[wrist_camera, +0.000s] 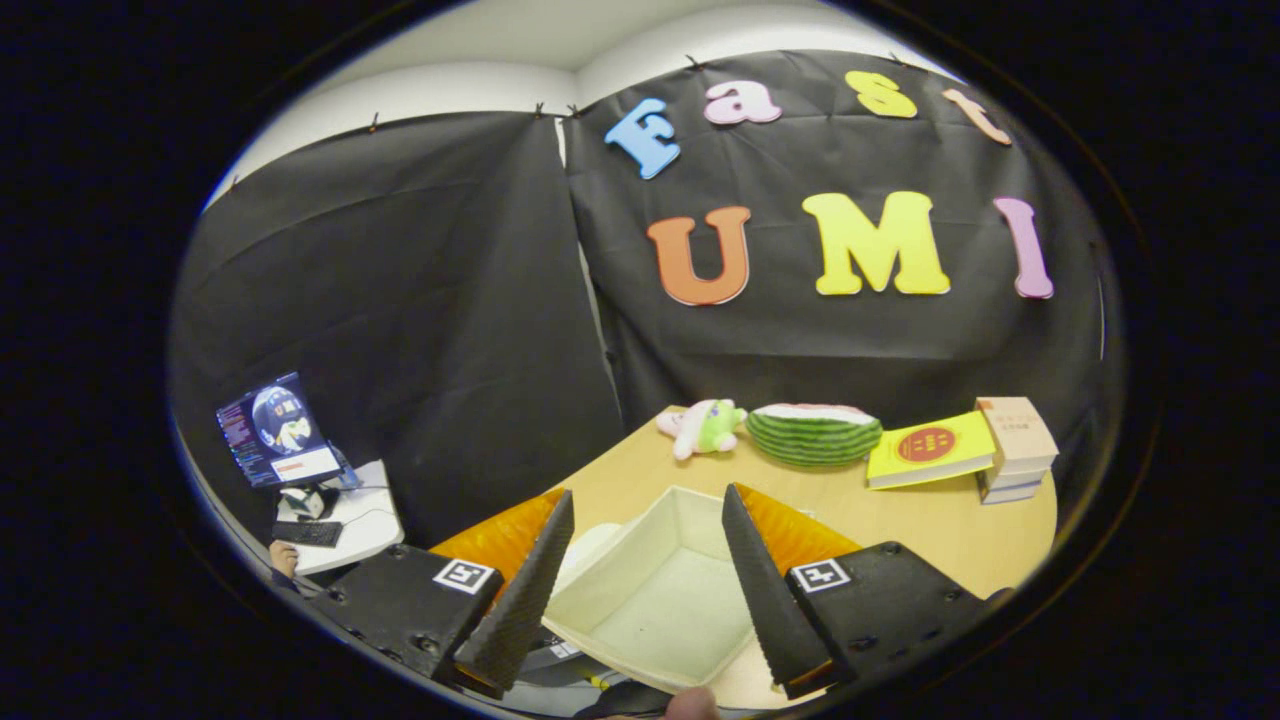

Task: Open the storage box then place both shoes into the box .Put the left shoe in first, then the right shoe, with the right side of both shoes facing outward in a uniform manner.

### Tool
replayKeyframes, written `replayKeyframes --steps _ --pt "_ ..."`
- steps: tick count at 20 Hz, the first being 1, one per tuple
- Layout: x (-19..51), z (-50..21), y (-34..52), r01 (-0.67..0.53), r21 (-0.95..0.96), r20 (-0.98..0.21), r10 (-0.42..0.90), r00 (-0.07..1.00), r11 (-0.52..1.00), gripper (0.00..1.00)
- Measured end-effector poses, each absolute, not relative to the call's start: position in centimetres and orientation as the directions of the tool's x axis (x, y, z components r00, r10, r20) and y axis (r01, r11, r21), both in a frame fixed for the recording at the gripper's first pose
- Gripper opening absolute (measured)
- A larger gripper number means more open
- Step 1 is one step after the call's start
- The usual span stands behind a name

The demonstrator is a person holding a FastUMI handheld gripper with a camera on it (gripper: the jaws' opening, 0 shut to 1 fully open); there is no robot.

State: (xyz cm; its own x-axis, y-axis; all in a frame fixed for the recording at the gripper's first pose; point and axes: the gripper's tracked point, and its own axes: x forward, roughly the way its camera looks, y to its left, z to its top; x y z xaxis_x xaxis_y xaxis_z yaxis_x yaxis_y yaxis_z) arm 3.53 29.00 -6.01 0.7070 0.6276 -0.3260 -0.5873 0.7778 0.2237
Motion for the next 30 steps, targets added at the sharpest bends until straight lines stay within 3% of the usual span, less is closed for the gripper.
replayKeyframes --steps 6,10,20,30 --pt "5.4 -5.4 19.5 -0.434 0.135 -0.326 0.454 0.83 0.891 0.93" --pt "5.3 -8.0 15.2 -0.366 0.14 -0.4 0.391 0.829 0.92 0.93" --pt "5.0 -24.6 9.8 -0.277 0.173 -0.73 0.312 0.608 0.945 0.94" --pt "4.0 -35.2 8.8 -0.186 0.257 -0.874 0.31 0.374 0.948 0.94"
